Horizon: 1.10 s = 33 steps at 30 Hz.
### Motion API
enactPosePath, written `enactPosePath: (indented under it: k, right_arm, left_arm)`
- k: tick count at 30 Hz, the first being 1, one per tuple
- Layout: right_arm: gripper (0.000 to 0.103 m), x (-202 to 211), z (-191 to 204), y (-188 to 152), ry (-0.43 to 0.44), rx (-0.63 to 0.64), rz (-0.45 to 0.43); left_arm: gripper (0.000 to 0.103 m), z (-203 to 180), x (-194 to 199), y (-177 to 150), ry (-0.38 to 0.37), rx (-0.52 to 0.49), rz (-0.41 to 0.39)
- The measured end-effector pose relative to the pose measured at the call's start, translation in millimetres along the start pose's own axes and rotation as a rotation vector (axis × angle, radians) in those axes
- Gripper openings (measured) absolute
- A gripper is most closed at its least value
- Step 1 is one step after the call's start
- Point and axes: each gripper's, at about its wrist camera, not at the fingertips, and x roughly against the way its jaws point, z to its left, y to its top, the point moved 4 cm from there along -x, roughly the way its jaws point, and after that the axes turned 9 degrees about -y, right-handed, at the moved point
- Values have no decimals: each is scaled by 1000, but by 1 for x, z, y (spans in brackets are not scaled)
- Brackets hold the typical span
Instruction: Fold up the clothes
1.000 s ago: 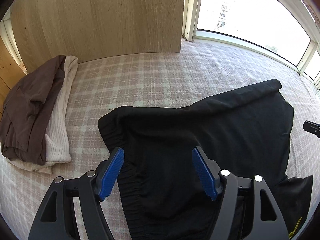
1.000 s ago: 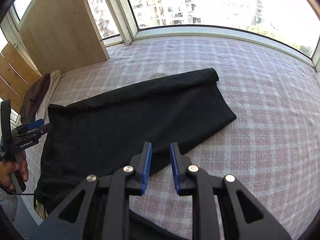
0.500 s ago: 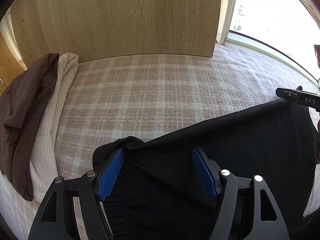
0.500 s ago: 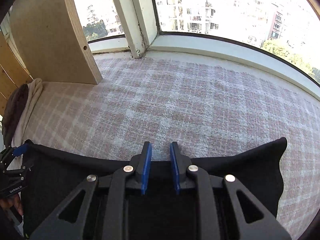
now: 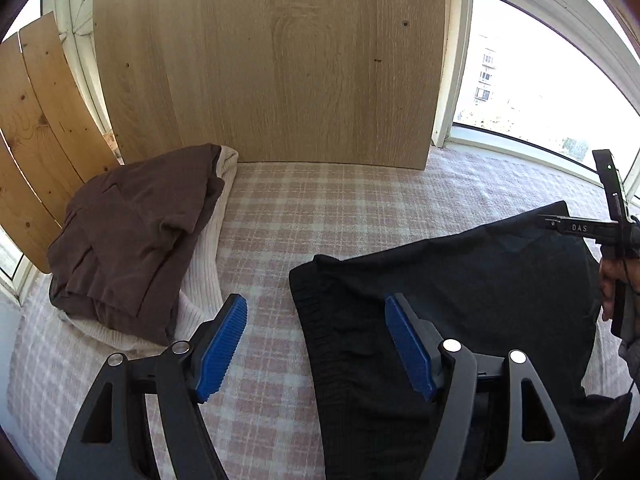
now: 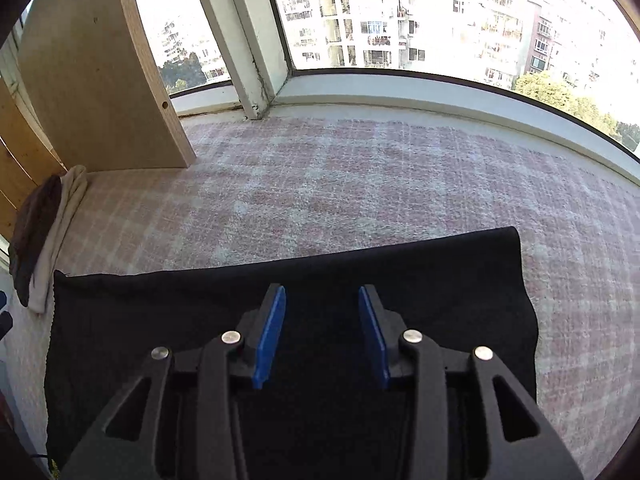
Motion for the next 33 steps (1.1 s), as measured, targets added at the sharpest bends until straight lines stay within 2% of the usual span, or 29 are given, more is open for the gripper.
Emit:
enactPosePath:
  k: [1,5,7,11,13,15,18,20,23,26,29,33]
  right_arm:
    - [38,13,-5,-3,9,-13,-14]
    - [38,95,-15,-67,44,15,-38]
    - [39,125,-13,-118,30,5,-6]
    - [39,153,-5,-227,-5,-11,110]
    - [39,152,-11,-263,-76,-15,149]
    - [39,160,-28,-282,-119,-79,120]
    - [38,170,-53,-295,-192,-185,150]
    - [38,184,-54,-295,-226,-193,133]
    - [39,200,-36,-300,-218,-144,83]
    - [40,180,-41,-322,-263,-167,211]
    - [40,197,-48,-322,-272,-239,151]
    - [40,239,-29,-295,-218,-250,-26]
  left_arm:
    - [74,-2,11,-14,-18,3,12]
    - [74,-16,39,-76,-81,-1,87]
    - [74,-24,46,-102,-112,-5,118]
    - [74,-36,51,-134,-163,-18,143]
    - [74,-38,48,-144,-169,-45,154]
    - [74,-35,45,-151,-162,-68,166]
    - [75,-19,43,-160,-143,-53,187]
    - [75,-6,45,-162,-136,-20,194]
    - [75,9,51,-163,-130,7,189]
    - [75,14,62,-162,-119,-11,168]
    - [75,20,81,-158,-110,-21,131]
    - [75,33,114,-151,-121,-12,59]
